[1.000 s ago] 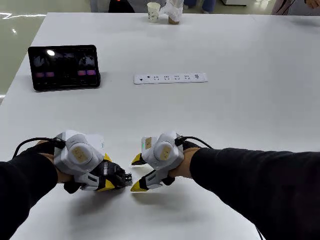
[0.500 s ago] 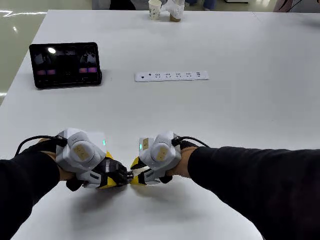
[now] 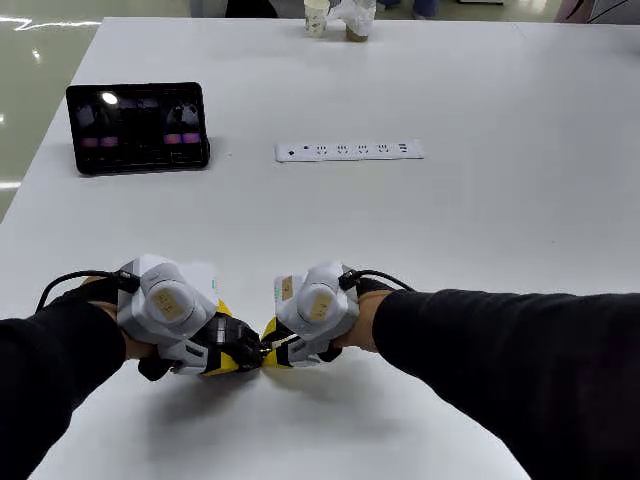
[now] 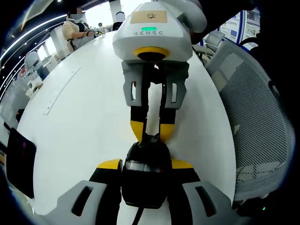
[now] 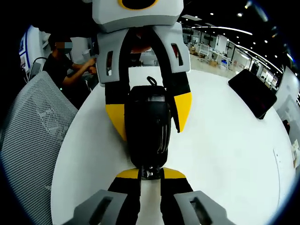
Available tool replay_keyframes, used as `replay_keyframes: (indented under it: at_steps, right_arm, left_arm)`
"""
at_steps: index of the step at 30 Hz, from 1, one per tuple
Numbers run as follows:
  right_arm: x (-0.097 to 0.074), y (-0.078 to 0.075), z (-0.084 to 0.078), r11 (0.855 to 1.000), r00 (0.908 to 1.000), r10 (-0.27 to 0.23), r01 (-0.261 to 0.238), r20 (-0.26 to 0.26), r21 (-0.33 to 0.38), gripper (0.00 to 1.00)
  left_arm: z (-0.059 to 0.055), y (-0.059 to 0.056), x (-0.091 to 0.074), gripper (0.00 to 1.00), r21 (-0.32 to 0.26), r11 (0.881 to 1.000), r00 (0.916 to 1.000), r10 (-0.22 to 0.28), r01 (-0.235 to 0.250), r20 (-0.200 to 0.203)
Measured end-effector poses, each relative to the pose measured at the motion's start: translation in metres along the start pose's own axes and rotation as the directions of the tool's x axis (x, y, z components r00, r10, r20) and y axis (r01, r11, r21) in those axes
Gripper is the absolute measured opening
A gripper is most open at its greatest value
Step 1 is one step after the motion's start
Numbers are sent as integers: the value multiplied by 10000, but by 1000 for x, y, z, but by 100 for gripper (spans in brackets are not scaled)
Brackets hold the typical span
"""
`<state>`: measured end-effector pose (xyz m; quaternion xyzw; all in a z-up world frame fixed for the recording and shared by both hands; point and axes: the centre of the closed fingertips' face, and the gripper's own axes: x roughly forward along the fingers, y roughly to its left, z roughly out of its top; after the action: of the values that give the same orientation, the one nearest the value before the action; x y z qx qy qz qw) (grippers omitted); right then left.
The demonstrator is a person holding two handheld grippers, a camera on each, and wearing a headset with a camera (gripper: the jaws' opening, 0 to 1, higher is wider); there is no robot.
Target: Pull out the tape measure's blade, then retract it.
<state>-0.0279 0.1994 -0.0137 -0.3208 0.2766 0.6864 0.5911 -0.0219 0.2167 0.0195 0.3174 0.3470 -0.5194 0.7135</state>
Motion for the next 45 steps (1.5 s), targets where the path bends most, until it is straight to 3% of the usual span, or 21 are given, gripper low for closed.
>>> replay_keyframes:
  at_steps: [7,19,45]
  right_arm:
    - [0,2,-1,9998,9998,180,-180,56,-132,12]
    - [-2,4,-4,9994,9997,153,-159,195,319,11]
    - [-9,2,-12,9996,9999,72,-68,-119,258,11]
  left_arm:
    - [0,0,0,32,18,10000,10000,-4,4,3]
    - [-1,-1,-2,31,131,9999,10000,18,-19,40]
    - [-1,-1,-2,31,21,9999,9999,114,-114,49]
